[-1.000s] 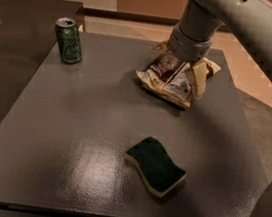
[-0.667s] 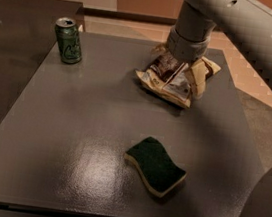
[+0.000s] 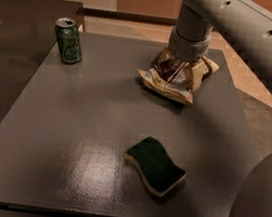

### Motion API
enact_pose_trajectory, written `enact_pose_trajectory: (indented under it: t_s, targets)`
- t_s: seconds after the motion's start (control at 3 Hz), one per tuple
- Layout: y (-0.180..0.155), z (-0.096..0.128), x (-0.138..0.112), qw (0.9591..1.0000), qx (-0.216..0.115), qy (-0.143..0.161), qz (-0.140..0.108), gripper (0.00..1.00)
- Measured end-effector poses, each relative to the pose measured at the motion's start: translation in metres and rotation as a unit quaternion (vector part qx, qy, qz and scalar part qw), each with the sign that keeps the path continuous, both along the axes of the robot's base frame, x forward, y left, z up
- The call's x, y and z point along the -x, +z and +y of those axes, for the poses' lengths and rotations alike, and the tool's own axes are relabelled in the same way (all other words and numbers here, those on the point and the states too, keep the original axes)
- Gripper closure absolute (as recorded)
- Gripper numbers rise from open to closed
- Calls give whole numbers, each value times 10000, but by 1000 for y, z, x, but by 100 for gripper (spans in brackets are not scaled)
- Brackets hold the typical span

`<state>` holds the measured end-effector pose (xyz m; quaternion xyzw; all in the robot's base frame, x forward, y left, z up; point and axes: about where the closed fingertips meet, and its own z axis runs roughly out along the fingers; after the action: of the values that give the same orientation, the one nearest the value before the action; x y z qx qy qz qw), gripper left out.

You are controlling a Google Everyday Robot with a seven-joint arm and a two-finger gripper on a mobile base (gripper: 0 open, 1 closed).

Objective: Pick brown chip bag

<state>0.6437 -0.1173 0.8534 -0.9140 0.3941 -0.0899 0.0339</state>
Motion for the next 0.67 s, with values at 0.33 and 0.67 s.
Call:
enact_pose_trajectory:
  t_s: [0.33, 0.67]
  targets:
    - [5, -1, -1, 10000, -17, 32, -35, 65]
    - [14, 3, 2, 9999, -110, 75, -105, 88]
